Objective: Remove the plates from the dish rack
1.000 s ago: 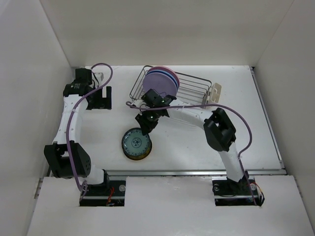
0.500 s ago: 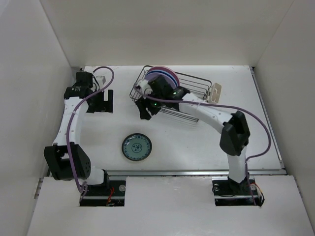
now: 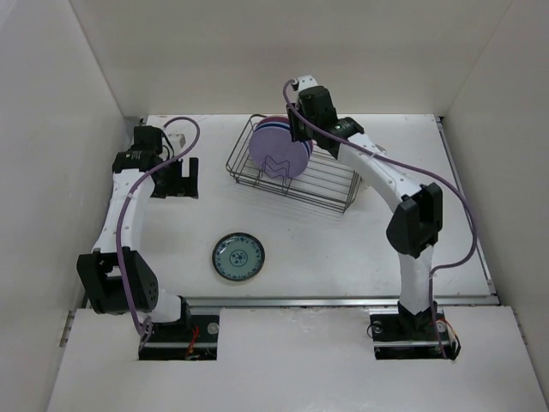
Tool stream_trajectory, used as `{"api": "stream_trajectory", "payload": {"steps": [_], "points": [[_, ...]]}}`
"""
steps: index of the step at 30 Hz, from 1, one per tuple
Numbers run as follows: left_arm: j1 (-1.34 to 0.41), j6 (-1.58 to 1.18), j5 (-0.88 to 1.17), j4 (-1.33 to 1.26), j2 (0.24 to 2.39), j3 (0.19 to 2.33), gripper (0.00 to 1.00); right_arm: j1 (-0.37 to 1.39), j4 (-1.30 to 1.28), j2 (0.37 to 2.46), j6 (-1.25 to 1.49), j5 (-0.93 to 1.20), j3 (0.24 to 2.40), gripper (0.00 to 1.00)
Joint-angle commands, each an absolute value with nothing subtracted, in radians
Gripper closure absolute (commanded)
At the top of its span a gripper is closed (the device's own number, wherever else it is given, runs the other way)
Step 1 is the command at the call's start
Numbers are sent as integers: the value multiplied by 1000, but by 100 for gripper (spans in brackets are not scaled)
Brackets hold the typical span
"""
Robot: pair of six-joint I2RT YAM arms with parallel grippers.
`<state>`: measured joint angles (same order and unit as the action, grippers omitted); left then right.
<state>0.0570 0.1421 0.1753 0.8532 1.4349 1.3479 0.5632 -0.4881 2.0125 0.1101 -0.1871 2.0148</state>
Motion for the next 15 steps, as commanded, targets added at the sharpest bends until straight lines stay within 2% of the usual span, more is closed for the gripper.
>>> {"api": "stream_trajectory", "payload": {"steps": [1, 12, 14, 15], "points": [[60, 156, 172, 857, 1443, 1358, 4, 549, -494, 2062, 129, -249, 2077, 60], [60, 156, 172, 867, 1474, 1376, 4, 540, -503, 2118, 129, -207, 2079, 60], [60, 156, 172, 867, 1483, 1385, 4, 540, -503, 2129, 129, -207, 2079, 64], [60, 156, 172, 867, 1483, 1385, 4, 540, -503, 2129, 129, -207, 2079, 70]]}}
